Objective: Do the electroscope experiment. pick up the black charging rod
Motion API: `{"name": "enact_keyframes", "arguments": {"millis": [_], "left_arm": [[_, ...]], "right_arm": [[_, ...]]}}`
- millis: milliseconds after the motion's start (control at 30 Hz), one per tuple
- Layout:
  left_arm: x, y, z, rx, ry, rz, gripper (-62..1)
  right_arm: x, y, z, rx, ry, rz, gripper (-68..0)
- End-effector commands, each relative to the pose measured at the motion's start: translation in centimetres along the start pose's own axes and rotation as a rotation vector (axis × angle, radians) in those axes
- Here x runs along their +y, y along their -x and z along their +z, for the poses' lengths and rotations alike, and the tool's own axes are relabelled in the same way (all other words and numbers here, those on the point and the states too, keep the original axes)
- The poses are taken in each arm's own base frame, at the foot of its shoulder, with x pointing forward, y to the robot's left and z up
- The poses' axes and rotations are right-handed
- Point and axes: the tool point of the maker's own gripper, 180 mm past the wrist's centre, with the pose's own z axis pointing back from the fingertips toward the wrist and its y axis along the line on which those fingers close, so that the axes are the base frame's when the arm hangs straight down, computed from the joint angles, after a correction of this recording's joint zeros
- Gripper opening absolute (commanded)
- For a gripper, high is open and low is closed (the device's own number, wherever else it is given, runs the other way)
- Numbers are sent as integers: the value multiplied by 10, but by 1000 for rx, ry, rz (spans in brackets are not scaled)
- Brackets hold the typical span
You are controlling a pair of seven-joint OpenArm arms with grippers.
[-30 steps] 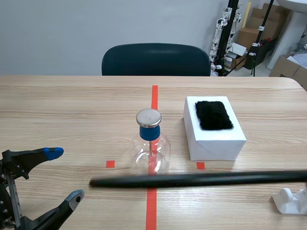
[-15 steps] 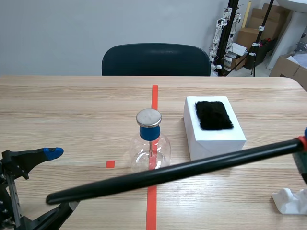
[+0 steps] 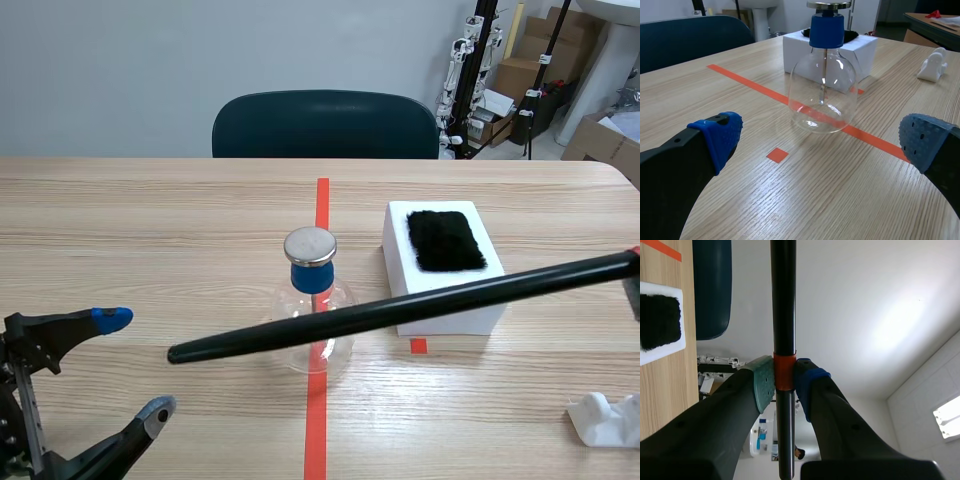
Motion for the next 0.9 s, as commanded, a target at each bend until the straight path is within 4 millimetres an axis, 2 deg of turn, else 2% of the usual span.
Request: {"name": "enact_keyframes", "arguments": {"millis": [0, 267, 867], "left_arm": [[1, -9, -4, -40, 0, -6, 14], [1, -9, -4, -40, 0, -6, 14], [1, -9, -4, -40, 0, -6, 14]], "right_arm": [[-14, 3, -1, 10, 67, 33, -677], [-15, 12, 0, 62, 72, 24, -677], [-15, 13, 0, 63, 73, 22, -677]]}}
